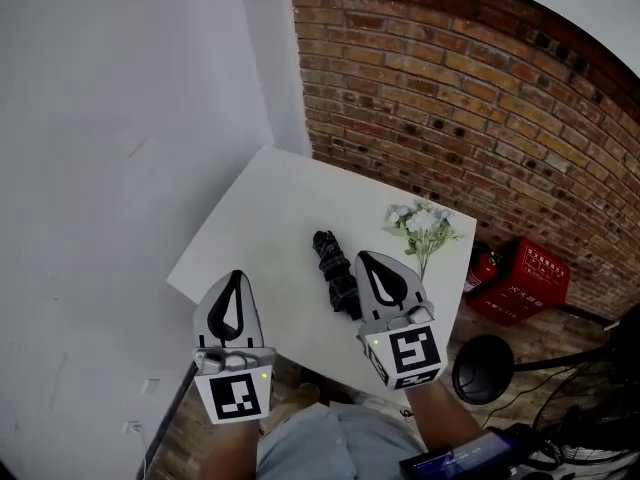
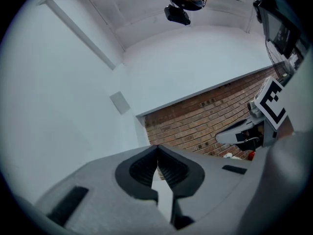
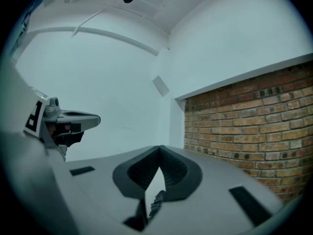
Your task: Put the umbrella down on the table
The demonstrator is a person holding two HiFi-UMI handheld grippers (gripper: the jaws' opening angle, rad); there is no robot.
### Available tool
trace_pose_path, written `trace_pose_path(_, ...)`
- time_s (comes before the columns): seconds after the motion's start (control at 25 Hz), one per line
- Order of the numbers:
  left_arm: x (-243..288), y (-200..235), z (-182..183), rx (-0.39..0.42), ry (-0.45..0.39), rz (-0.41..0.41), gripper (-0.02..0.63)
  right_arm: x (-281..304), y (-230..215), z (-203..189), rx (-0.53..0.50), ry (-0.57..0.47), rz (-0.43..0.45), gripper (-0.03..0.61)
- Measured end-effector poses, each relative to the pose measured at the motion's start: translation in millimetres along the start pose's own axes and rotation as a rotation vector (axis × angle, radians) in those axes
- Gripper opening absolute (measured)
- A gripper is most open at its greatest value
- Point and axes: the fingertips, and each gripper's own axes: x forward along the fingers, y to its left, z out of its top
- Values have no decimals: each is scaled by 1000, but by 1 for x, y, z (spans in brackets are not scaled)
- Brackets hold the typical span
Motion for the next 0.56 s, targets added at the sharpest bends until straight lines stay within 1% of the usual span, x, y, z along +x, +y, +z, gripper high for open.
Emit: trace_pose_path(0.56,4,8,-7,7,0,-14,8,12,4,-4,-3,14,-20,5)
